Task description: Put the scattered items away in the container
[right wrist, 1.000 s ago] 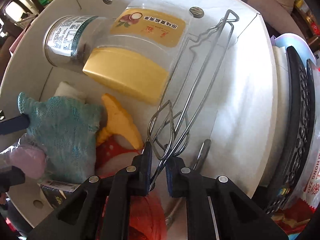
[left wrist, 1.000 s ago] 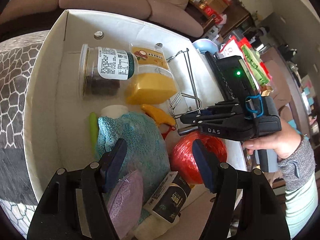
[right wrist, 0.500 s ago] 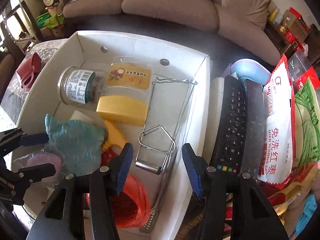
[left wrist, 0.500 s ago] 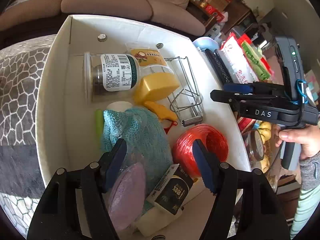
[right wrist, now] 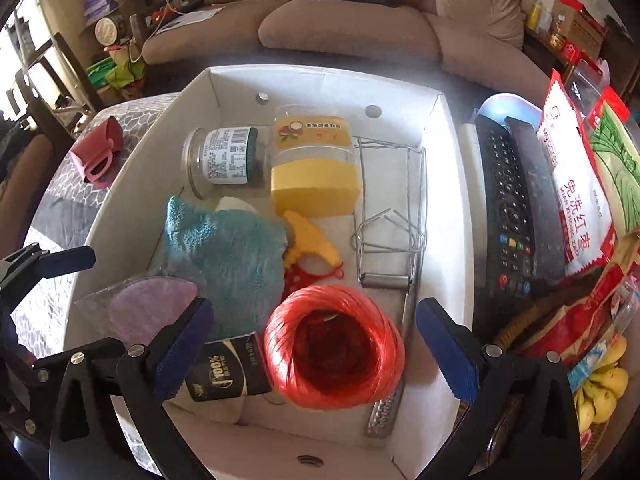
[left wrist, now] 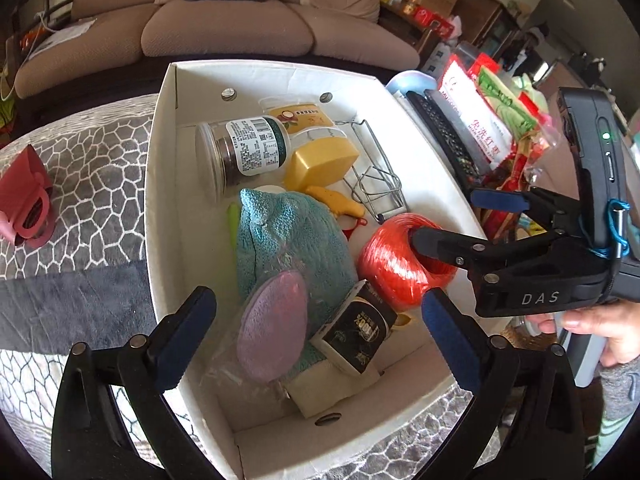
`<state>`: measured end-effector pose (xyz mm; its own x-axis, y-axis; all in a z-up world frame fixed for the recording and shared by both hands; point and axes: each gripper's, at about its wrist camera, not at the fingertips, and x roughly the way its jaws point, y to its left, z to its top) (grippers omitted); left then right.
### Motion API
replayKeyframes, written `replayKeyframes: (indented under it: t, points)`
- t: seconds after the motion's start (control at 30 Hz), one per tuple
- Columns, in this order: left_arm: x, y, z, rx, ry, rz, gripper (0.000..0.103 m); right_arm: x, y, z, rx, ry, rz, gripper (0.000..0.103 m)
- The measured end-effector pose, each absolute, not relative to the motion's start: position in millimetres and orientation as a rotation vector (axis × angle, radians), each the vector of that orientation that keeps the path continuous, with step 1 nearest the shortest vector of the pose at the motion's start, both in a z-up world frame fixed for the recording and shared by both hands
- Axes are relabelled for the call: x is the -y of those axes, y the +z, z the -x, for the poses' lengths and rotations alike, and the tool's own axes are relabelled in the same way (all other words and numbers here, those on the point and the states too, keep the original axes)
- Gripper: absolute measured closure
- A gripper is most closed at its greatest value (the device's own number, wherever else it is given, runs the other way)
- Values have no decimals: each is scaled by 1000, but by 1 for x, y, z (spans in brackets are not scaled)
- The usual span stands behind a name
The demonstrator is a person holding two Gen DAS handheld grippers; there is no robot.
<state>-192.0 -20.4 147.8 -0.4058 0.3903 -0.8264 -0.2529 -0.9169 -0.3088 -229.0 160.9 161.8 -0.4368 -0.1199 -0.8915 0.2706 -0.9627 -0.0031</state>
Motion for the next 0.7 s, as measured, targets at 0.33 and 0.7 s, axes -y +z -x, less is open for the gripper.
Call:
replayKeyframes:
  t: [0.33,0.7]
  points:
    - [28,197,136,162,2418,1374,0,-145,202,164,-253,-2549,-1413,0]
    - [109,218,57,205,2537,1330,0,-88,225,81,-244,-2513,-1282,0]
